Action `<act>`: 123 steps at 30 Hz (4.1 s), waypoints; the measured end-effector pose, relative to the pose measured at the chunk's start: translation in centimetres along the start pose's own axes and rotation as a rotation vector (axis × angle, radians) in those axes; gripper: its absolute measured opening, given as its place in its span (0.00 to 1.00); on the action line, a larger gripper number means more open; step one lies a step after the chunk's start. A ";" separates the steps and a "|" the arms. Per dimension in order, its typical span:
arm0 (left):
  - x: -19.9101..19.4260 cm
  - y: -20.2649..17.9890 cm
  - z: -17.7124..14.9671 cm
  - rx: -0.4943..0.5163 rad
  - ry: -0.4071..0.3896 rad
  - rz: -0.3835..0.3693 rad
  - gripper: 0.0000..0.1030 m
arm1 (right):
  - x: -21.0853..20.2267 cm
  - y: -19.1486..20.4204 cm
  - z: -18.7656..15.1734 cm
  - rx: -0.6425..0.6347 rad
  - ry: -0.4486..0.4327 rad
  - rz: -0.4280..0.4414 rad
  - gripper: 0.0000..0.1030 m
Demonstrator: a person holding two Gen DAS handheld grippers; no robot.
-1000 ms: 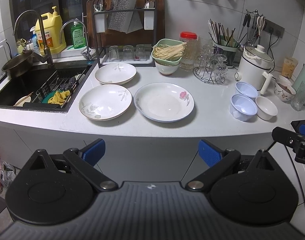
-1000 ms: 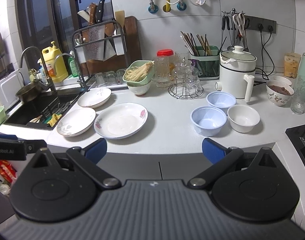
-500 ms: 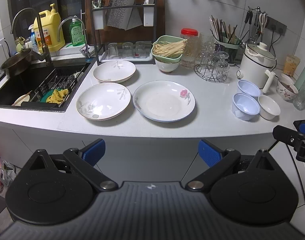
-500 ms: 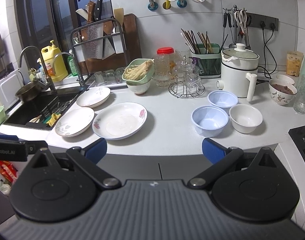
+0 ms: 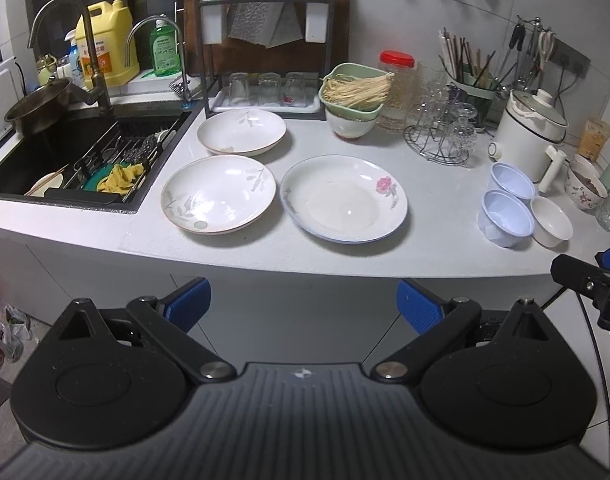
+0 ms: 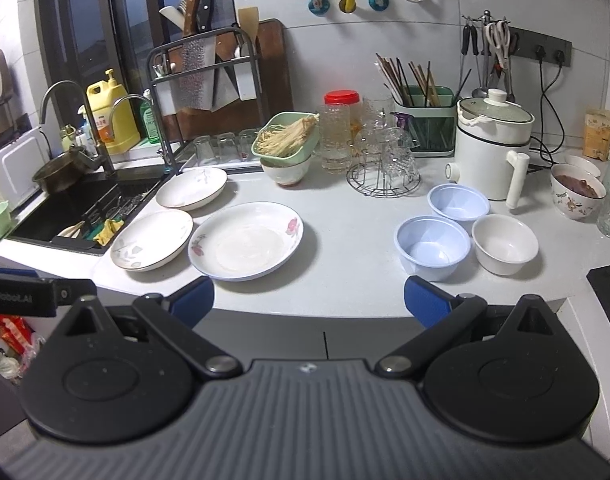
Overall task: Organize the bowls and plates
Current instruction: 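Move both grippers to the round leaf-pattern plate rim and close on it, then lift the leaf-pattern plate with both grippers over the pink-flower plate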
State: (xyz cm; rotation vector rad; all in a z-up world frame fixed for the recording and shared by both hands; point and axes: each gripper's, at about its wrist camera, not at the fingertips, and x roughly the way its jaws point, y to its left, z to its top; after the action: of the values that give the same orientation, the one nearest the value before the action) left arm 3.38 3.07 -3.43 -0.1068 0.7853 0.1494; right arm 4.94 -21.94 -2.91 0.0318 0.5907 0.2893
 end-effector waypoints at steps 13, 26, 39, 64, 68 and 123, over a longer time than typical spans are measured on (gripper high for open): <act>4.4 4.9 4.2 -0.009 -0.001 -0.043 0.98 | 4.1 4.3 2.2 -0.007 -0.003 -0.024 1.00; 13.8 12.3 13.4 0.089 0.026 -0.144 0.98 | 11.2 10.3 5.1 0.110 0.032 -0.054 0.98; 23.9 18.2 17.4 0.202 0.089 -0.227 0.98 | 19.0 16.3 5.9 0.255 0.112 -0.070 0.95; 37.3 24.3 17.7 0.280 0.261 -0.404 0.73 | 31.1 21.5 1.8 0.511 0.348 -0.071 0.39; 38.3 24.0 17.3 0.275 0.303 -0.460 0.63 | 31.6 21.2 1.3 0.556 0.351 -0.075 0.34; 35.2 3.4 21.2 0.020 0.570 -0.442 0.63 | 26.7 0.5 6.1 0.434 0.327 0.120 0.35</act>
State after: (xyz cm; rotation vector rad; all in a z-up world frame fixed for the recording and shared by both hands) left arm 42.09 12.92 -13.73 -0.3096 1.3083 -0.3235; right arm 29.36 -13.70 -12.29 0.4460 0.9707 0.2805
